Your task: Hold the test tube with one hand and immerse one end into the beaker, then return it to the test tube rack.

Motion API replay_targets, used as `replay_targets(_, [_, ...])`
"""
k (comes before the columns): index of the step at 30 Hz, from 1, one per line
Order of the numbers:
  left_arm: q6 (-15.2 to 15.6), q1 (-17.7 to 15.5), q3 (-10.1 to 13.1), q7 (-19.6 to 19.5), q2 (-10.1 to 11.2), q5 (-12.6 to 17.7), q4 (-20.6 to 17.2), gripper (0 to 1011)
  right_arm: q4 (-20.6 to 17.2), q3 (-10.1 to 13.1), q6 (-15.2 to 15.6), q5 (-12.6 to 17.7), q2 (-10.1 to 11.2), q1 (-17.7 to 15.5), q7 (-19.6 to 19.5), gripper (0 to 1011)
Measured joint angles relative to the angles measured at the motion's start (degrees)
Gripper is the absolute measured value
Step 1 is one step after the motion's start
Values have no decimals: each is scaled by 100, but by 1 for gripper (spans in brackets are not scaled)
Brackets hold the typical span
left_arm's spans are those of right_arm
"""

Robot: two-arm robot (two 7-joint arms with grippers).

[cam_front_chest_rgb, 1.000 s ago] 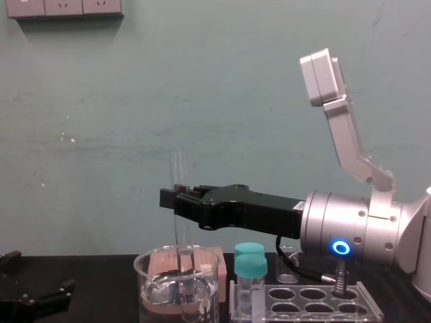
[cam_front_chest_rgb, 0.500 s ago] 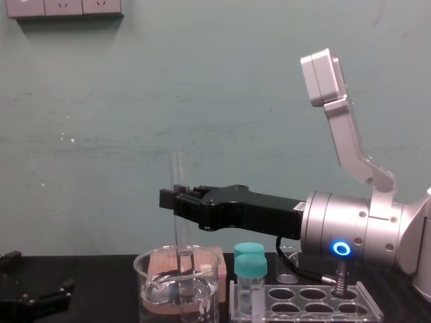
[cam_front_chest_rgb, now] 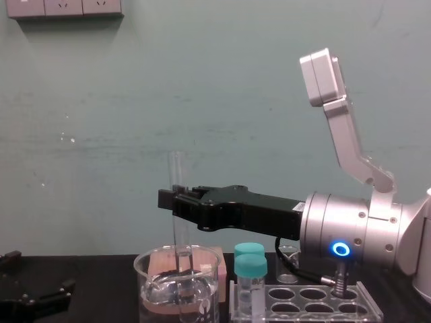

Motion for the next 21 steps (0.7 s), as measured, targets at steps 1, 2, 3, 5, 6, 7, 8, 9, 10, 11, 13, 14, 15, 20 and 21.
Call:
replay_targets(1, [0, 0, 0, 0, 0, 0, 0, 1000, 0, 0, 0, -1, 1, 0, -1, 225])
replay_targets(2, [0, 0, 0, 0, 0, 0, 0, 1000, 0, 0, -1, -1, 2, 0, -1, 225])
replay_targets(3, [0, 0, 0, 0, 0, 0, 0, 1000, 0, 0, -2, -2, 3, 1, -2, 226])
replay_targets(5, [0, 0, 0, 0, 0, 0, 0, 1000, 0, 0, -2, -2, 7, 2, -2, 225])
replay_targets(6, [0, 0, 0, 0, 0, 0, 0, 1000, -3, 0, -3, -2, 11, 1, -2, 225])
replay_targets(7, [0, 0, 0, 0, 0, 0, 0, 1000, -3, 0, -3, -2, 11, 1, -2, 225])
replay_targets(8, [0, 0, 0, 0, 0, 0, 0, 1000, -3, 1, -4, -2, 11, 1, -2, 226])
replay_targets(9, [0, 0, 0, 0, 0, 0, 0, 1000, -3, 1, -6, -2, 10, 1, -1, 225])
replay_targets(10, [0, 0, 0, 0, 0, 0, 0, 1000, -2, 1, -7, -2, 9, 1, -1, 225])
replay_targets(11, [0, 0, 0, 0, 0, 0, 0, 1000, -1, 1, -7, -1, 9, 3, -1, 225])
replay_targets(13, [0, 0, 0, 0, 0, 0, 0, 1000, 1, 2, -8, -1, 8, 3, -1, 225])
replay_targets(14, [0, 0, 0, 0, 0, 0, 0, 1000, 10, 2, -10, -1, 6, 5, -1, 226])
replay_targets(15, [0, 0, 0, 0, 0, 0, 0, 1000, 17, 2, -11, -1, 3, 7, -1, 226])
replay_targets(20, [0, 0, 0, 0, 0, 0, 0, 1000, 50, 5, -17, 4, -7, 18, 0, 226])
replay_targets(21, [0, 0, 0, 0, 0, 0, 0, 1000, 52, 6, -18, 5, -8, 19, 1, 226])
